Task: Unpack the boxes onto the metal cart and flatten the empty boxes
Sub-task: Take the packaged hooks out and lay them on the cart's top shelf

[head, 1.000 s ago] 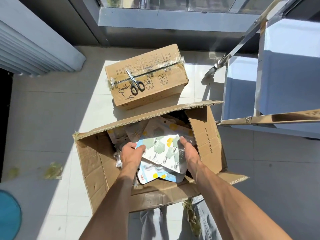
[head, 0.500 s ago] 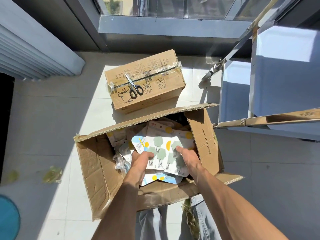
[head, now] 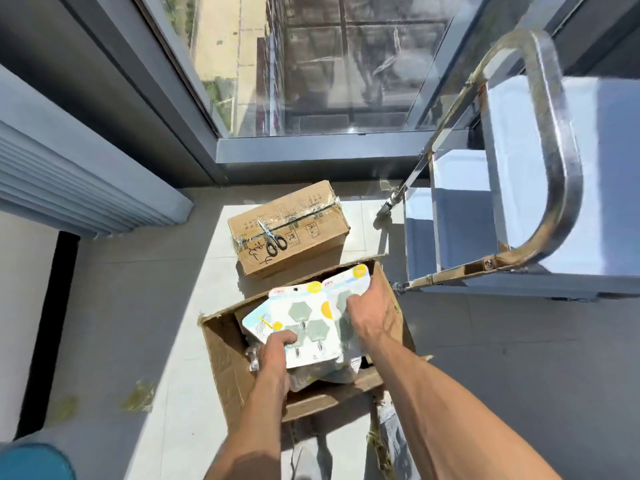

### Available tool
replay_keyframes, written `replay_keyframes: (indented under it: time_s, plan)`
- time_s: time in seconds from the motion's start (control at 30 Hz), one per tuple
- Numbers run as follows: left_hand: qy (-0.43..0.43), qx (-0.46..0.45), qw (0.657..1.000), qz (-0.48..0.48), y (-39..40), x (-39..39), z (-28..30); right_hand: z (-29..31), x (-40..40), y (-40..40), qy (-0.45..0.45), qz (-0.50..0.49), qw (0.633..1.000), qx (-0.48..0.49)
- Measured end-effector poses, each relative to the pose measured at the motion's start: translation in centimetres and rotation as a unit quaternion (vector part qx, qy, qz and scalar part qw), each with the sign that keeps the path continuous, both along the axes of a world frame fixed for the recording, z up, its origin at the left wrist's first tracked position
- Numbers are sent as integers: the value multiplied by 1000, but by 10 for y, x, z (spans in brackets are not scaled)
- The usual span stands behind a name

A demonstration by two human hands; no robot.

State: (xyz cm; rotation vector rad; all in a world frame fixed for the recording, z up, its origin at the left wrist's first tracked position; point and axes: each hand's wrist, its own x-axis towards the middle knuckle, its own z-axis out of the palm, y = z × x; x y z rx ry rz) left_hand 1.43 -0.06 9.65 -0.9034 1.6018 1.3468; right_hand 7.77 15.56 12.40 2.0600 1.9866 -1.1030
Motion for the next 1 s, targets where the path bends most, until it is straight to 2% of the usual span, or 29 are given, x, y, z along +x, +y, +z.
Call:
replay_keyframes:
  time_s: [0.13,0.33,0.5,0.63,0.8,1.0]
  plan:
    - [48,9,999,-9,21,-16,68,65,-16,7,-3,5,998,59]
    - [149,25,987,-63,54,-53,166,160,-18,31,49,-25,991,118]
    - [192,97,970,-115,88,-67,243,245,-9,63,104,-73,975,183]
    - [192,125,958,-174,105,-60,284,304,1,81,130,-110,963,207]
    - [150,201,930,-268,145,-31,339,366,31,115,179,-200,951,152]
    - [112,280,902,-308,231,24,380,396,97,171,213,-301,920,130]
